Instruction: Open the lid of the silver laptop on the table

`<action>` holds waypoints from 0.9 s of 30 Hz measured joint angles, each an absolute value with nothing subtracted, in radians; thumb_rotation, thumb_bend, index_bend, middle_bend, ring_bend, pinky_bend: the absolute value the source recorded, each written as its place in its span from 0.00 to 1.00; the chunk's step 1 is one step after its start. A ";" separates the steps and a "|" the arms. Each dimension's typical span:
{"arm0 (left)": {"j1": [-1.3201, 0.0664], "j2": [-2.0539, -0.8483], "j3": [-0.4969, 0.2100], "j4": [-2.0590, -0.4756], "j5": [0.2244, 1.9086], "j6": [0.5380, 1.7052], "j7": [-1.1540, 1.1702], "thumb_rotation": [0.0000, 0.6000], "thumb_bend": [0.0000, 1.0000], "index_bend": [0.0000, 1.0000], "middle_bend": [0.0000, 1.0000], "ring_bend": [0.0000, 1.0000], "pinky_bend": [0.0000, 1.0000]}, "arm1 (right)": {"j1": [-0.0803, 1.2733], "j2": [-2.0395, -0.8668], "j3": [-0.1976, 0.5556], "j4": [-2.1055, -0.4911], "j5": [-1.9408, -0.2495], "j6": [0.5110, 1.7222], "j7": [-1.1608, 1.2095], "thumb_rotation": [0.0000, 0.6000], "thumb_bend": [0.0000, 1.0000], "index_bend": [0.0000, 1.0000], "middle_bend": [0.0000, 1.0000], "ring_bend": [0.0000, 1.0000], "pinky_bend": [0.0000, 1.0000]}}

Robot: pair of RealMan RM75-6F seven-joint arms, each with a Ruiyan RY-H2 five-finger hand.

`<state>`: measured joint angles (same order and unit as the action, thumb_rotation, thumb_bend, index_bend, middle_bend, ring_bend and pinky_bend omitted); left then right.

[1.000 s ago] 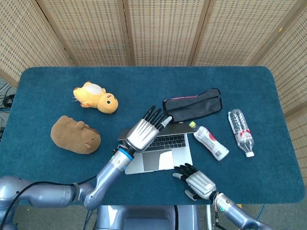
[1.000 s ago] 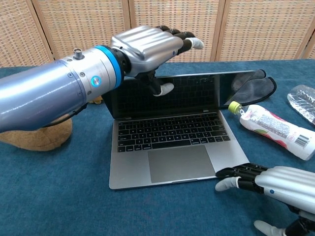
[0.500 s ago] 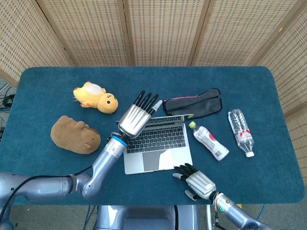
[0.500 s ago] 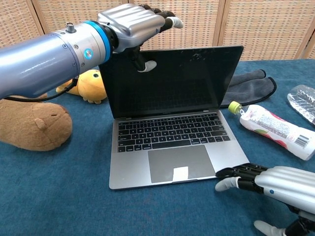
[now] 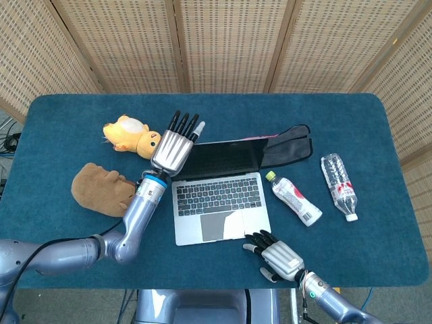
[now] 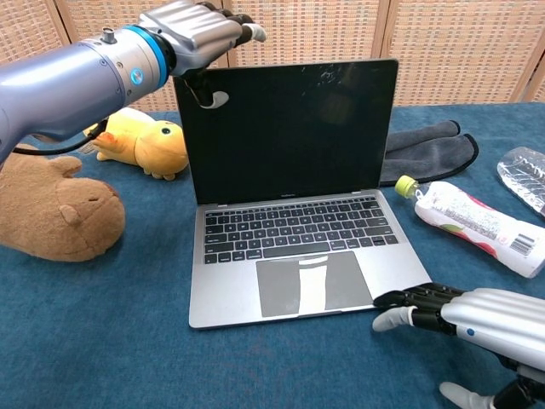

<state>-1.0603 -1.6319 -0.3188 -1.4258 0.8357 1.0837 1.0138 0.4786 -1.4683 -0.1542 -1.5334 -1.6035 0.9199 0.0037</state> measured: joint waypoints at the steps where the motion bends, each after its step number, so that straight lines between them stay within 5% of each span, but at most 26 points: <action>1: -1.061 -1.631 -0.319 -1.418 0.828 1.084 1.016 1.00 0.40 0.00 0.00 0.00 0.00 | 0.479 -1.468 -0.154 -1.533 -1.603 0.919 0.004 1.00 0.52 0.11 0.03 0.00 0.00; 16: -1.071 -1.615 -0.318 -1.380 0.768 1.089 1.013 1.00 0.35 0.00 0.00 0.00 0.00 | 0.482 -1.468 -0.153 -1.542 -1.596 0.919 -0.010 1.00 0.52 0.12 0.03 0.00 0.00; 27: -1.003 -1.521 -0.289 -1.579 0.874 1.116 0.857 1.00 0.34 0.00 0.00 0.00 0.00 | 0.480 -1.432 -0.130 -1.608 -1.640 1.006 -0.001 1.00 0.52 0.12 0.03 0.00 0.00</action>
<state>-1.0032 -1.5212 -0.2892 -1.5789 0.8744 1.1156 0.8570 0.4801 -1.4325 -0.1304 -1.6078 -1.6403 1.0062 -0.0008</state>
